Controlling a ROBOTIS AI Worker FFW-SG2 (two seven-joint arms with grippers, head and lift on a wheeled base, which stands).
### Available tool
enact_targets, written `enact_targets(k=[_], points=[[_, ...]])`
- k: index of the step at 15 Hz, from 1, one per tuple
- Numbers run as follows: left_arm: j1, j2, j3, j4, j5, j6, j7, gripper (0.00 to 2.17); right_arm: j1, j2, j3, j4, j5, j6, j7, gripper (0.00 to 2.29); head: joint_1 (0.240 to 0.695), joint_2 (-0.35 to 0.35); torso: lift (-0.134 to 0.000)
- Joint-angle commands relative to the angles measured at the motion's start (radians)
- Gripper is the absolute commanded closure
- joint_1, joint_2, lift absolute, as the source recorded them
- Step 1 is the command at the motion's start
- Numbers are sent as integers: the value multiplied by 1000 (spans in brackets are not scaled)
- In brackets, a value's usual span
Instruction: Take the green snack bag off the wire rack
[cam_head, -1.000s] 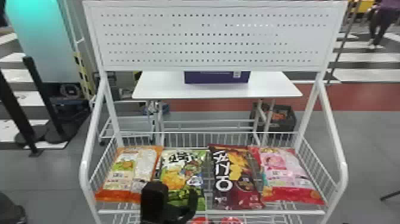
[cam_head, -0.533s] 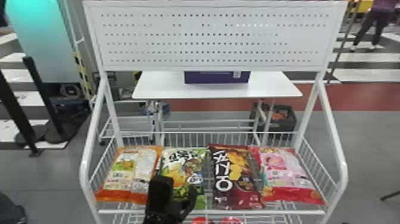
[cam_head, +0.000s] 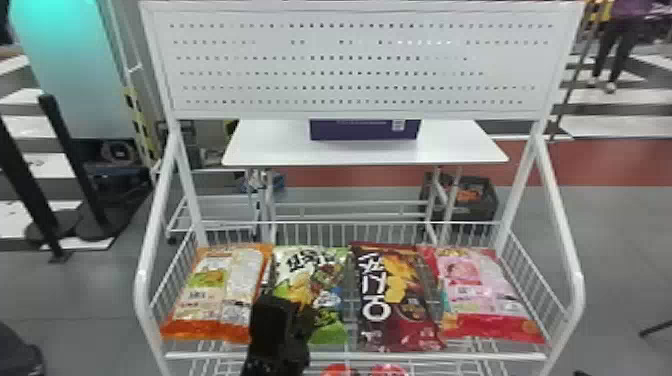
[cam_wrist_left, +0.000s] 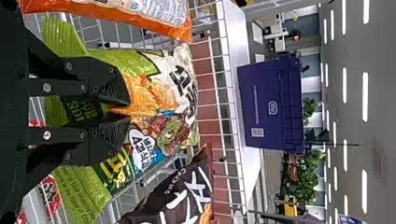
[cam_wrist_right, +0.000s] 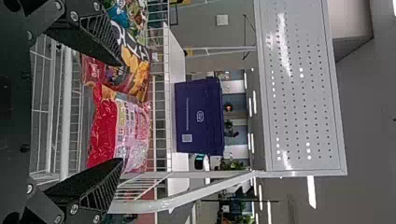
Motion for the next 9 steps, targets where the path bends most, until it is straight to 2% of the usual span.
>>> enact_targets(k=[1,6,9], points=[[12,4,1,-12,0,-20,0,1744,-4,1,2,4,-1,0,-2,167,499,0,0],[48,16,3,-95,9,-26,3,1744,-14,1,6,12,-1,0,0,167,499,0,0],[95,42,12,-147,28,-60,12,1744,-12,1,8,10,1,0,0,167,499,0,0]])
